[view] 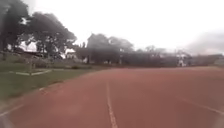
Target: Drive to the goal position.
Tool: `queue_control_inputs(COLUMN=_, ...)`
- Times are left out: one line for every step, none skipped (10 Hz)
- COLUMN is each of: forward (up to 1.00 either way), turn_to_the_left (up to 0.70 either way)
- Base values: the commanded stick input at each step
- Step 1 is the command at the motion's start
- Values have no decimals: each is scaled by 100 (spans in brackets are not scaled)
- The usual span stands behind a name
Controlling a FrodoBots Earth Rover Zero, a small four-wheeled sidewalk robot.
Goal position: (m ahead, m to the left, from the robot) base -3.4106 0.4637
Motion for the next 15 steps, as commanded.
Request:
queue_control_inputs(forward=70, turn_to_the_left=1)
queue_control_inputs(forward=70, turn_to_the_left=1)
queue_control_inputs(forward=70, turn_to_the_left=1)
queue_control_inputs(forward=70, turn_to_the_left=1)
queue_control_inputs(forward=70, turn_to_the_left=1)
queue_control_inputs(forward=70, turn_to_the_left=1)
queue_control_inputs(forward=70, turn_to_the_left=1)
queue_control_inputs(forward=70, turn_to_the_left=1)
queue_control_inputs(forward=70, turn_to_the_left=1)
queue_control_inputs(forward=70, turn_to_the_left=1)
queue_control_inputs(forward=70, turn_to_the_left=1)
queue_control_inputs(forward=70, turn_to_the_left=1)
queue_control_inputs(forward=70, turn_to_the_left=1)
queue_control_inputs(forward=70, turn_to_the_left=1)
queue_control_inputs(forward=70, turn_to_the_left=1)
